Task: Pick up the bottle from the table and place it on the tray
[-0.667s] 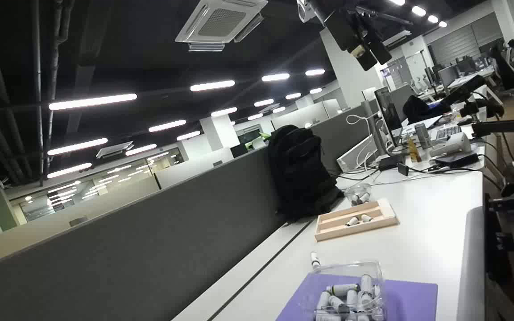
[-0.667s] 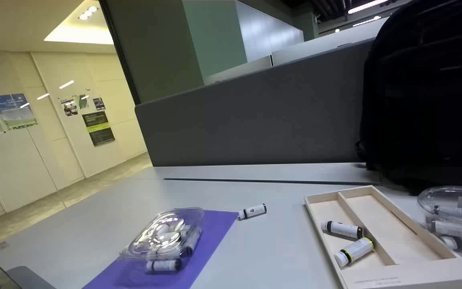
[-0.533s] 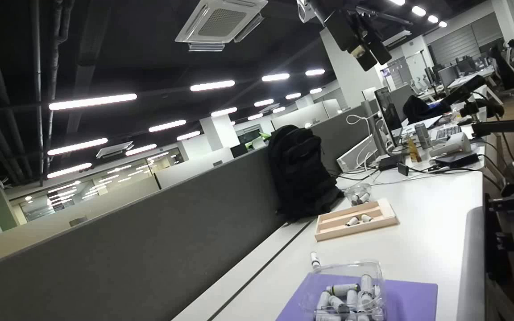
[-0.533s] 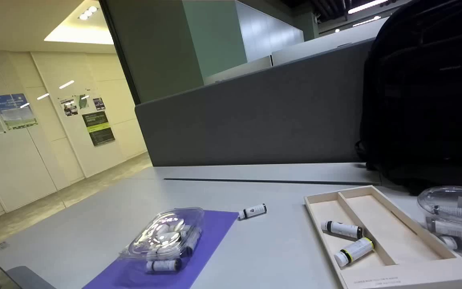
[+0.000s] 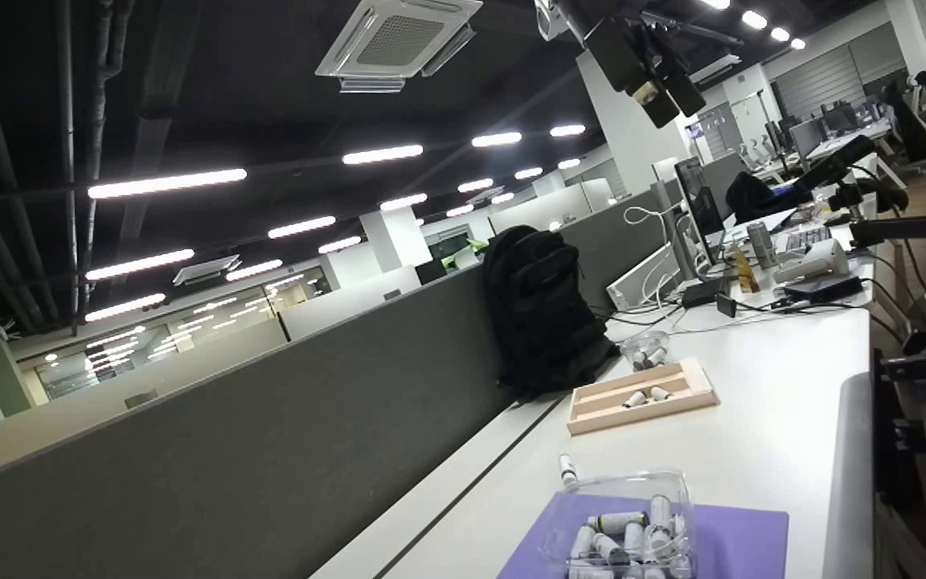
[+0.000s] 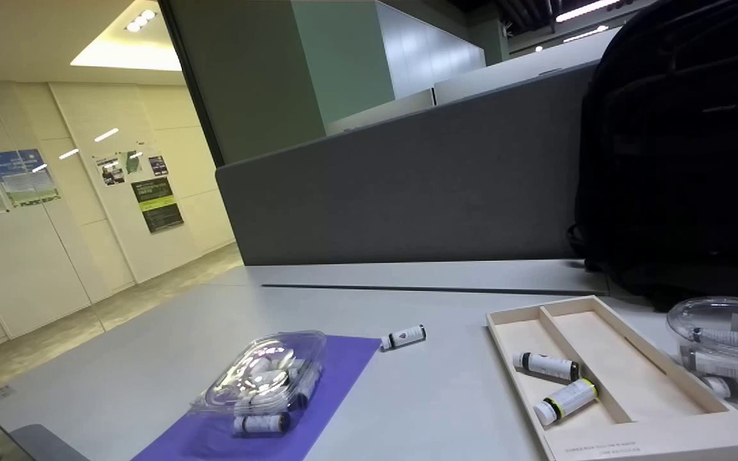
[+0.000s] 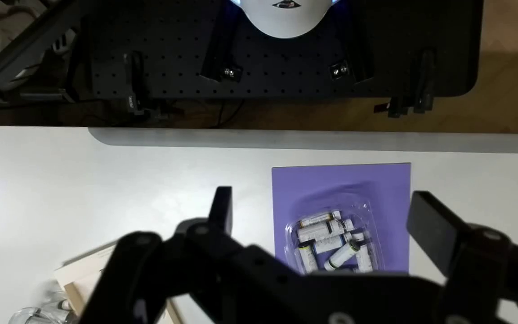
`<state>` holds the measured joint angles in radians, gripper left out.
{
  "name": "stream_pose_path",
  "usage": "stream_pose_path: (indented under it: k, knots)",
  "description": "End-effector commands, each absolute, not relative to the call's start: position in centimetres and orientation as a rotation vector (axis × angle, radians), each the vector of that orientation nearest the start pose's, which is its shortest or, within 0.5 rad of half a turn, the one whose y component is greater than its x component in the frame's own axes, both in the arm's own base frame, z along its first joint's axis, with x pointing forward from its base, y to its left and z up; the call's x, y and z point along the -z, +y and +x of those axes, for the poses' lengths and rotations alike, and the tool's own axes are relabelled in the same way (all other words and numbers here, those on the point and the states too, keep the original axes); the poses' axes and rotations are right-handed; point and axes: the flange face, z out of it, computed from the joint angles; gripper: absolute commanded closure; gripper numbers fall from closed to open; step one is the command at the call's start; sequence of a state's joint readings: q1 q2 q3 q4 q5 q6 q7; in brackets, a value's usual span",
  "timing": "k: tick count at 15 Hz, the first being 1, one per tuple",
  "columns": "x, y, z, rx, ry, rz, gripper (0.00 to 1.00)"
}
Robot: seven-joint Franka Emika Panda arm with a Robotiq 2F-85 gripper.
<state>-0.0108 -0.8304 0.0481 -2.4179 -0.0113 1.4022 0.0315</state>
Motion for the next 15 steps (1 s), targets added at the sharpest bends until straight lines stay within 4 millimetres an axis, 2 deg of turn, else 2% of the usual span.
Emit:
stream_pose_path:
  k: [1,4,7,12,15]
  knots:
    - [-56.2,1.3,27.5,-0.295,0.023,-3.179,0.00]
    - [-56.6,1.5,27.8,-0.222,0.154,-3.224,0.00]
    - [-55.8,-0.9,30.0,-0.091,0.357,-3.230,0.00]
    - [-52.1,-8.5,35.2,0.160,0.692,-3.191,0.00]
    - [-48.1,-12.6,38.7,0.247,0.915,-3.125,0.00]
